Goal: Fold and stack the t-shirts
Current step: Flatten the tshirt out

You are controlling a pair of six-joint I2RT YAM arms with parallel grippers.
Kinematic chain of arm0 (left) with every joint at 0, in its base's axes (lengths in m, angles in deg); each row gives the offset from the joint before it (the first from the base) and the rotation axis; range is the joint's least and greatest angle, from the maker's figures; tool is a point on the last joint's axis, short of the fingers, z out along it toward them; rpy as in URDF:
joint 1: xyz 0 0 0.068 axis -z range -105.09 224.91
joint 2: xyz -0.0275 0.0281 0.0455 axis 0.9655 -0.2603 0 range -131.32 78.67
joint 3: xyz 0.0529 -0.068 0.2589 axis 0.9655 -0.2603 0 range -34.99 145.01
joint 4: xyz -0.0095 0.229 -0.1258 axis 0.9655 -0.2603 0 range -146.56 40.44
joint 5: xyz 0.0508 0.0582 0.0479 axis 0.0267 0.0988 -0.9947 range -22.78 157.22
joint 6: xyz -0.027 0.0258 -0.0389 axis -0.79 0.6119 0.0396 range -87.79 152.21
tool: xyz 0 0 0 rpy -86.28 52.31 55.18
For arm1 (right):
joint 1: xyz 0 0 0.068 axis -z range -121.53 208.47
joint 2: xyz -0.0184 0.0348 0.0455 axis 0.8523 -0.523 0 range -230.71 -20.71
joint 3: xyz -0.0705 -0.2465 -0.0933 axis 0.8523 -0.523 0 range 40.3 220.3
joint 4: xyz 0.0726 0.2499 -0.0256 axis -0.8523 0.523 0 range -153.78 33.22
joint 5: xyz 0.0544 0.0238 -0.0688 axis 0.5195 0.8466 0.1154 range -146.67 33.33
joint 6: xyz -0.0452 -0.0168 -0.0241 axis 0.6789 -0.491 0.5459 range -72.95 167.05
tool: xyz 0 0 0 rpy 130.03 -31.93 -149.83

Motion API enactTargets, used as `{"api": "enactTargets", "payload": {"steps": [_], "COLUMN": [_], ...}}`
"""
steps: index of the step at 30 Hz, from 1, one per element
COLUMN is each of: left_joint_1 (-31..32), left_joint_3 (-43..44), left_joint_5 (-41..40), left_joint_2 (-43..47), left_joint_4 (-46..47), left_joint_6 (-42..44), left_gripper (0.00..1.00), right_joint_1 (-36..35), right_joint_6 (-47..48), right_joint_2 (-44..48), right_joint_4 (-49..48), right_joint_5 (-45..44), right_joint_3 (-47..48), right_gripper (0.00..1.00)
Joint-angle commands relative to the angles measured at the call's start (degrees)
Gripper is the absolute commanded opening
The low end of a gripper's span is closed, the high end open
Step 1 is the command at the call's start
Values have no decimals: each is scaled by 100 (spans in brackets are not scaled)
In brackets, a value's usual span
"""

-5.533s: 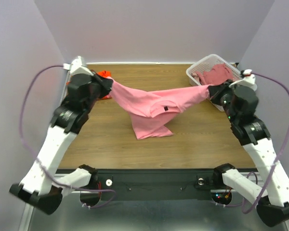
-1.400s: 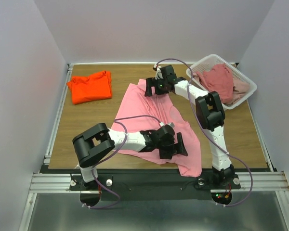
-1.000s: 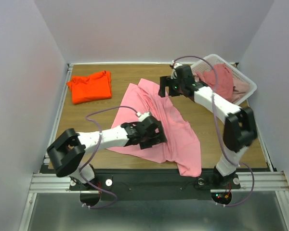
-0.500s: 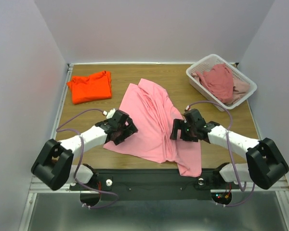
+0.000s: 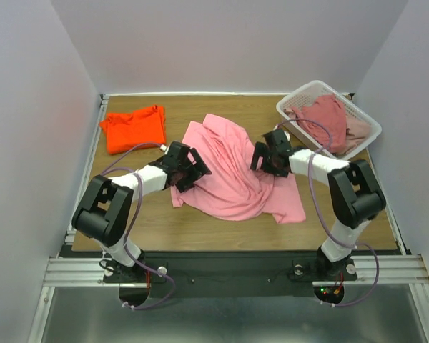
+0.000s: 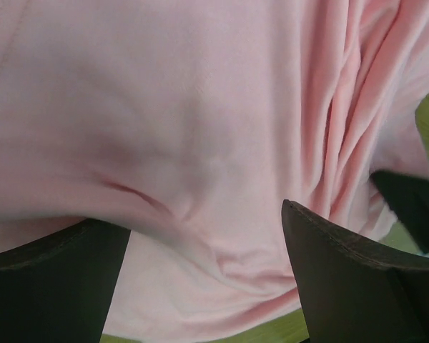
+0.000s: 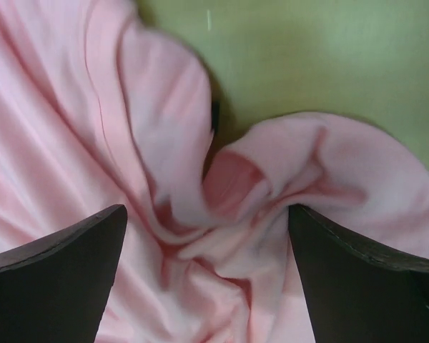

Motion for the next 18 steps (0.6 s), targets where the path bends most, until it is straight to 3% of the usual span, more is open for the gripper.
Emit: {"api": "enactTargets", "payload": {"steps": [1,6,9,12,14,18], "left_joint_1": [-40,-40,-40,-40,-40,-66], "left_joint_3": [117,197,109,-49,-260,-909], "left_joint_5": [-273,-897,-1450,-1759,-2102,-2217], "left_joint_2": [-423,322,1035,1710,2132,2653], "left_joint_4": [-755,-1327,-1941,-2407,-3022,-3411], "left_joint_6": [418,322,147,-47,-494,-1022], "left_gripper": [98,98,98,98,98,99], "right_joint_1": [348,374,366,366,366,374], "right_joint_6": [794,1515,1517,1333,1035,551], "right_joint_2": [-759,-813,-17,766,1601,2979], "right_joint_4": [-124,-98,-89,-80,-54,130], "right_joint_5": [-118,-258,31,295,165,-64], "right_joint_3": [886,1584,1454,883,279,-628], "right_gripper": [100,100,100,100,100,100]}}
